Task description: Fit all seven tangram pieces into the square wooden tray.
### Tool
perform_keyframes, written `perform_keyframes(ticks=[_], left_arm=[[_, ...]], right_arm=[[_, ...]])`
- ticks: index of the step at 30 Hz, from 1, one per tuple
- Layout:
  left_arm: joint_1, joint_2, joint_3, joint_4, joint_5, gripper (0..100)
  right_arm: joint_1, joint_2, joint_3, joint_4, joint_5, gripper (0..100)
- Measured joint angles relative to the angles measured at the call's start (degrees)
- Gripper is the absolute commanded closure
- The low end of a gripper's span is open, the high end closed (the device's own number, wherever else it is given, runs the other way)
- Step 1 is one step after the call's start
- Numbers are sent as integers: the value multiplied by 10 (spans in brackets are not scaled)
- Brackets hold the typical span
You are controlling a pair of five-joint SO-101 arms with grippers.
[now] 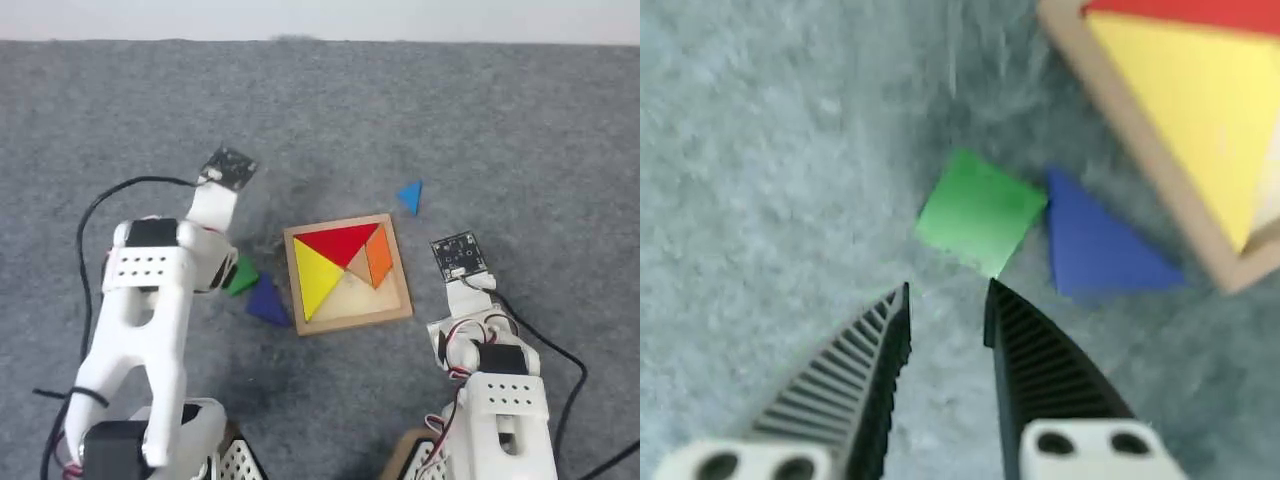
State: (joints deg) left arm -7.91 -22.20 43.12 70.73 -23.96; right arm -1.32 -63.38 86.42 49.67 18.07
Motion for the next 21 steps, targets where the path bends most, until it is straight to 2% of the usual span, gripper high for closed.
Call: perform_keyframes(ticks=[6, 9, 12, 21], left_arm=[[-55, -1, 33, -78, -34, 871], [-65, -1, 38, -98, -38, 821], [-62, -1, 48, -102, -62, 786], [-11, -1, 55, -72, -87, 781]], right_arm=[[0, 0, 0, 0, 0, 989], [0, 0, 0, 0, 0, 989], [0, 0, 0, 0, 0, 989], [0, 0, 0, 0, 0, 989]])
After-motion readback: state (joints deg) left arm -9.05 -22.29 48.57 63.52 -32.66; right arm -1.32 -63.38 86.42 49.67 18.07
